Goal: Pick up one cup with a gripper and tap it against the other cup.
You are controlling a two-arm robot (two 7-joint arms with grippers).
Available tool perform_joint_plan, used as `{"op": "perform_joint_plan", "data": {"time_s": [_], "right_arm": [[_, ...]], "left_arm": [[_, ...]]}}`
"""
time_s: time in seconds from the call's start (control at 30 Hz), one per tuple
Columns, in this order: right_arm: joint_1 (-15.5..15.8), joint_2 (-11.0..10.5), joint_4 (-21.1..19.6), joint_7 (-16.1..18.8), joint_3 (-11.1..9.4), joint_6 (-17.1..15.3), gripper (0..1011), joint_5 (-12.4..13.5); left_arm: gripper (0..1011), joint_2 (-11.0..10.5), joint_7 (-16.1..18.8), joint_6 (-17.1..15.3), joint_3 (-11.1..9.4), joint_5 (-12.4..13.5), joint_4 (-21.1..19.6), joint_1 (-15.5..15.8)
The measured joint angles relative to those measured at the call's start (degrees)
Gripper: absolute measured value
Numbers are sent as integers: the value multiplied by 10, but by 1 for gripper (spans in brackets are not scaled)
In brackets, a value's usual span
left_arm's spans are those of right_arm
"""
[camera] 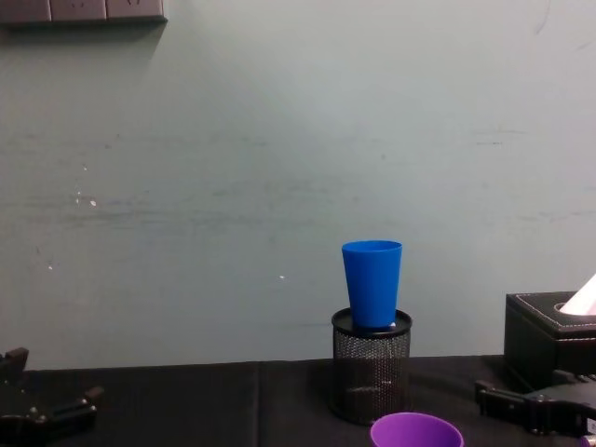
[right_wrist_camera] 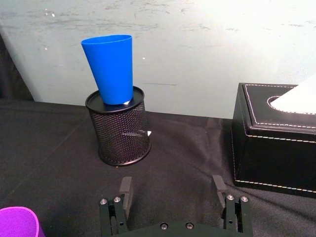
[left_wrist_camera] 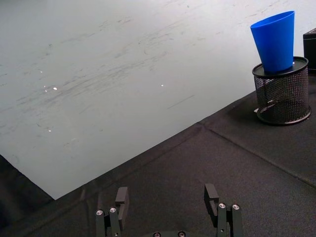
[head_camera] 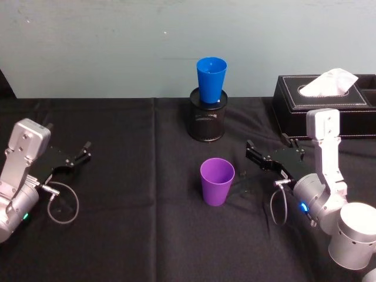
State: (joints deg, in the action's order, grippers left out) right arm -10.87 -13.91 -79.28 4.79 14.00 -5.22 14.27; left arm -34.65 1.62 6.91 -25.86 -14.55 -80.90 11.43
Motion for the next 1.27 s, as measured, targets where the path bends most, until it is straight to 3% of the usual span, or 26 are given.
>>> {"op": "perform_joint_plan", "data": {"time_s": [1.27], "right_arm": [[0, 0, 0, 0, 0, 0, 1002, 0]], "left_arm": [[1000, 0, 0, 0, 0, 0, 0, 0]]}}
